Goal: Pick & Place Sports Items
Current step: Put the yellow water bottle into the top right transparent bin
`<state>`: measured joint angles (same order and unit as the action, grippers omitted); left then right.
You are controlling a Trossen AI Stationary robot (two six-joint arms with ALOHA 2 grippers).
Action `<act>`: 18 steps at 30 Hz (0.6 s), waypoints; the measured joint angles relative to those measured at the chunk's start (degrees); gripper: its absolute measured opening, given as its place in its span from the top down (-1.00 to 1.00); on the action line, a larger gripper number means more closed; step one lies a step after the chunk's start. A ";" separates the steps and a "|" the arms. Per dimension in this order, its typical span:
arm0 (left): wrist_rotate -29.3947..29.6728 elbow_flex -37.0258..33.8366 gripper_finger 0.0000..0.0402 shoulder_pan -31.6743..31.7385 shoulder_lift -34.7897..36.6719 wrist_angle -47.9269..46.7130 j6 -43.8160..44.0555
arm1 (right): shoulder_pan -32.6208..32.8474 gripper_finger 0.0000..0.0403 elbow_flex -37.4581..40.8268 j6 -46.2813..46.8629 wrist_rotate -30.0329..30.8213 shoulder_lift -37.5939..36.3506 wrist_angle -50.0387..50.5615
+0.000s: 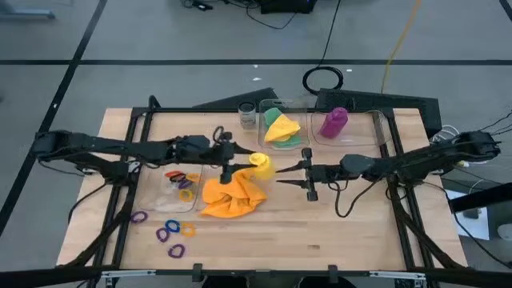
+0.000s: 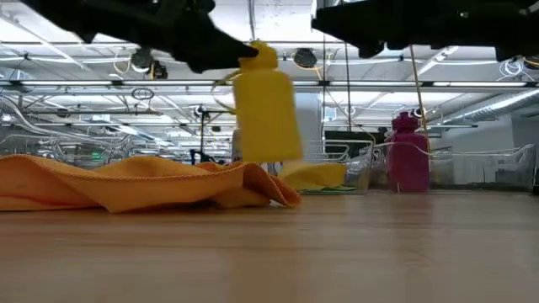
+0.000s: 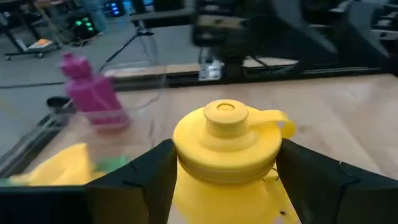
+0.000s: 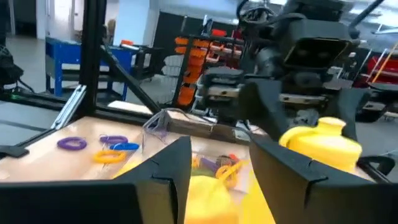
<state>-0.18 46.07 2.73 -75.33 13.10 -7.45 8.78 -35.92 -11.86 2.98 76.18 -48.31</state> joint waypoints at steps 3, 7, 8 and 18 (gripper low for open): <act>0.08 3.76 0.02 -1.39 -4.09 -0.10 -0.18 | -0.21 0.34 -0.02 -0.17 0.11 0.57 -1.97; 0.12 9.65 0.02 -2.50 -9.69 -2.92 -0.57 | -0.47 0.13 -0.02 0.02 0.42 0.57 -2.91; 0.12 11.13 0.02 -2.74 -10.97 -4.00 -0.82 | -0.51 0.07 -0.02 0.07 0.44 0.57 -3.08; 0.25 20.27 0.02 -4.35 -19.72 -8.91 -2.55 | -0.55 -0.26 -0.02 0.04 6.10 0.57 -2.77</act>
<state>0.07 66.33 -1.62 -95.05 4.19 -10.00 8.23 -35.94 -11.82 9.09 76.75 -51.08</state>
